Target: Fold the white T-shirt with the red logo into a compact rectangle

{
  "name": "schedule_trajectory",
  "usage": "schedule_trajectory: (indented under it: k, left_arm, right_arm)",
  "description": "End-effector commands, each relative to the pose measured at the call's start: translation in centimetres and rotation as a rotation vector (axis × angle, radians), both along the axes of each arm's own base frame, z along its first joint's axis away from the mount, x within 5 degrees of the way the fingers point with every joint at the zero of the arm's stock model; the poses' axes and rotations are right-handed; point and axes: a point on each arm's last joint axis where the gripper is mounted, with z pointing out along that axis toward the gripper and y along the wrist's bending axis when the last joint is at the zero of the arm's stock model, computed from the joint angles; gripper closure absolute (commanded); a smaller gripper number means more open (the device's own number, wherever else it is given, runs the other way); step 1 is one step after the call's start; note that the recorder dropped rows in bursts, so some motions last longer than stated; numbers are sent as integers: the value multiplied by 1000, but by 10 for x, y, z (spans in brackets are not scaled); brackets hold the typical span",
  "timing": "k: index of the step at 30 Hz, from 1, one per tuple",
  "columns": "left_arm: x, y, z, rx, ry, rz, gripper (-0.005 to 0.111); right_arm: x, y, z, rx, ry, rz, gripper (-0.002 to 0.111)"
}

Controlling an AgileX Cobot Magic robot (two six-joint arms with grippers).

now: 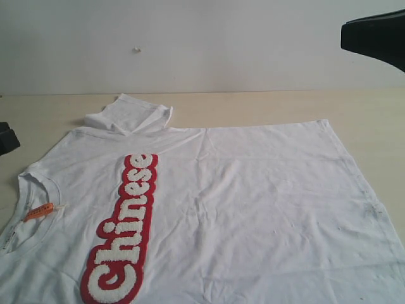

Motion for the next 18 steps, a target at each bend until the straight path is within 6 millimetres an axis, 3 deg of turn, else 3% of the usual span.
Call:
schedule_trajectory:
  k: [1,3,7,13,18]
  left_arm:
    - [0,1,-13,139,79,-23,107]
    - [0,1,-25,281,146,-84,107]
    - [-4,1,-41,737,171,-347,107]
    - [-5,-2,-46,1036,115,-586,107]
    - [-4,-14,-42,1335,-35,-849,107]
  right_arm:
    - [0,1,3,-3,-13,5,108]
    - [0,1,3,-3,-13,5,108]
    - [0,1,3,-3,-13,5,108]
    - [0,1,3,-3,-13,5,108]
    - [0,1,3,-3,-13,5,108]
